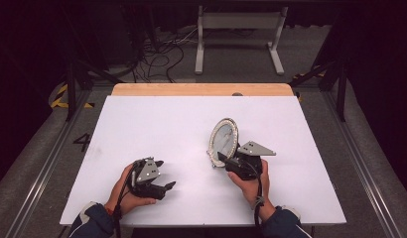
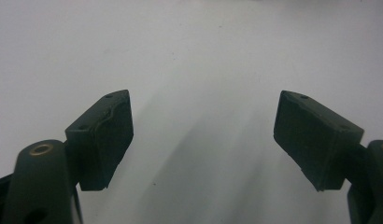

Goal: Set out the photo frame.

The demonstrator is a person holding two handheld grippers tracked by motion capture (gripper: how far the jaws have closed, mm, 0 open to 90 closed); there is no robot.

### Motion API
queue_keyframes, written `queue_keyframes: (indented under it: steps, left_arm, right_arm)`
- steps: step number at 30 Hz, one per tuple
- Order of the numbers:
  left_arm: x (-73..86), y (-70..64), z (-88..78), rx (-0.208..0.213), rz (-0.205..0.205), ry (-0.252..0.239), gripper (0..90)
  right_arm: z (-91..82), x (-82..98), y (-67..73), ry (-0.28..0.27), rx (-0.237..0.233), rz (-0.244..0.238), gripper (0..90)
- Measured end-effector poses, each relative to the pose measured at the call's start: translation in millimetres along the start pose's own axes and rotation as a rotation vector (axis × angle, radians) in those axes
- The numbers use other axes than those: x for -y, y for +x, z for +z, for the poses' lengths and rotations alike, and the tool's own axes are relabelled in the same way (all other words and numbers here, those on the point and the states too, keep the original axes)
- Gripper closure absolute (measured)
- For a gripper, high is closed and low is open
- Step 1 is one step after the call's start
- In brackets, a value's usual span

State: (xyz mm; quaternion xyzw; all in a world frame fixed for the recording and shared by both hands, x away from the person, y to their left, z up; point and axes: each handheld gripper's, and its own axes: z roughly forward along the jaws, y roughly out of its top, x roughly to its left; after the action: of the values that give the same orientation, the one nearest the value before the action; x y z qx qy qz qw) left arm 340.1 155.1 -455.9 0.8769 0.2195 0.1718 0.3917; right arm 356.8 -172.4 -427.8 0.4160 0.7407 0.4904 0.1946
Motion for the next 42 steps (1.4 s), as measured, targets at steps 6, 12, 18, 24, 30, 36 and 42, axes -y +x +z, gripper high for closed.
queue_keyframes:
  steps: [6, 12, 18, 24, 30, 36, 42]
  left_arm:
    - [-1.6, 1.2, 1.0, 0.006, -0.008, -0.006, 20.6]
    - [-21.5, 13.9, 11.9, 0.038, -0.04, -0.072, 20.0]
    - [-48.0, 31.4, 35.9, 0.075, -0.069, -0.111, 20.4]
    - [-73.2, 42.2, 64.8, 0.123, -0.051, -0.103, 20.5]
    - [-88.2, 53.4, 85.7, 0.131, -0.068, -0.1, 20.6]
    - [-96.8, 59.5, 94.4, 0.101, -0.079, -0.108, 60.0]
    - [-104.0, 65.3, 104.6, 0.051, -0.091, -0.082, 87.7]
  right_arm:
    - [0.3, -0.5, -1.4, 0.002, -0.005, 0.006, 67.7]
    - [-1.9, -0.9, -3.6, 0.017, -0.021, 0.004, 69.7]
    - [-5.7, -0.5, -8.4, 0.035, -0.058, 0.003, 73.7]
    - [-6.9, -2.2, -13.3, 0.055, -0.093, -0.01, 75.5]
    - [-6.8, -5.3, -17.6, 0.077, -0.126, -0.032, 75.6]
    - [-6.6, -6.8, -18.6, 0.088, -0.134, -0.043, 75.4]
    - [-6.5, -7.4, -18.0, 0.093, -0.131, -0.049, 75.5]
